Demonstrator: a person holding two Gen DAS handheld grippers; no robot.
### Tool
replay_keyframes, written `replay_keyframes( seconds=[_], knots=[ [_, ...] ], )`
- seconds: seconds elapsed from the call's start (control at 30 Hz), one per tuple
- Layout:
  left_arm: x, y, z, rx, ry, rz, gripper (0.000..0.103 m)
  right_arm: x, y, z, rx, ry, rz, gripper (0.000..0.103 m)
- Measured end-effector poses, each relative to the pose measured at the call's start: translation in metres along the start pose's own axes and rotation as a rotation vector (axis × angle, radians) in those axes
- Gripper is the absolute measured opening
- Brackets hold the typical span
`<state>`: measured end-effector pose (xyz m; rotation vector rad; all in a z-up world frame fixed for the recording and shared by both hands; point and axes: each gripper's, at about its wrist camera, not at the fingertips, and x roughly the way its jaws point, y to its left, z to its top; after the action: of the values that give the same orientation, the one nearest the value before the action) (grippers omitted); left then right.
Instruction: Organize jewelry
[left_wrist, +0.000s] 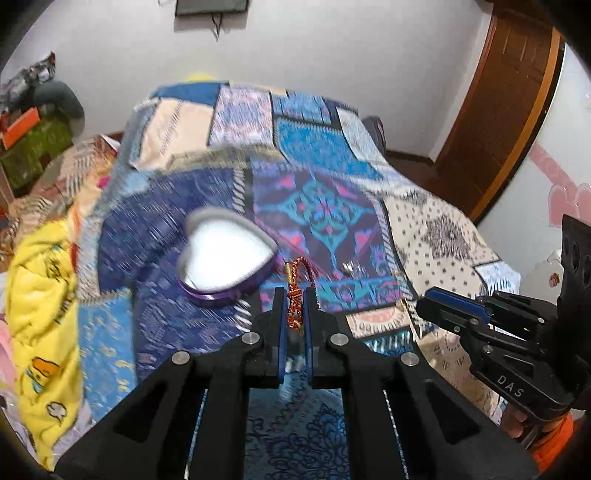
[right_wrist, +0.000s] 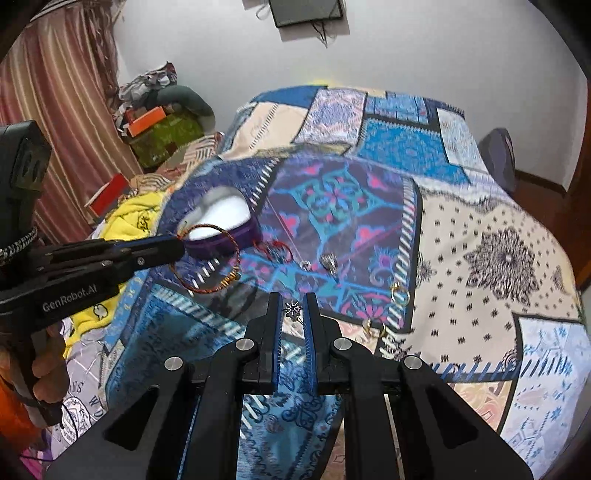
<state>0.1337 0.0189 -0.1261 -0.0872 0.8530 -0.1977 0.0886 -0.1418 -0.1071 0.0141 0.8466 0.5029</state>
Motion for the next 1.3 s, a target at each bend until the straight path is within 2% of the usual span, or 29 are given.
replay_keyframes(
  seconds=[0.3,0.53,0.73,0.9,1.1,1.3],
  knots=[
    [-0.029,0.02,0.02,-0.011,-0.118,0.04,0.007,-0.003,0.018,0.029,-0.045,-0.07,0.016,0.01],
    [-0.026,0.035,0.03,-0.014,-0.142,0.067,0.007,0.011,0.033,0.054,-0.078,-0.112,0.032,0.01],
    [-0.008,0.048,0.034,-0.016,-0.124,0.081,0.007,0.032,0.041,0.071,-0.091,-0.109,0.058,0.01],
    [0.012,0.058,0.033,-0.025,-0.086,0.065,0.007,0.05,0.048,0.077,-0.12,-0.088,0.068,0.01],
    [0.037,0.07,0.031,-0.054,-0.029,-0.017,0.006,0.074,0.052,0.079,-0.137,-0.046,0.077,0.01],
    [0.061,0.081,0.029,-0.085,0.024,-0.051,0.006,0.092,0.051,0.078,-0.145,-0.002,0.094,0.01]
  ],
)
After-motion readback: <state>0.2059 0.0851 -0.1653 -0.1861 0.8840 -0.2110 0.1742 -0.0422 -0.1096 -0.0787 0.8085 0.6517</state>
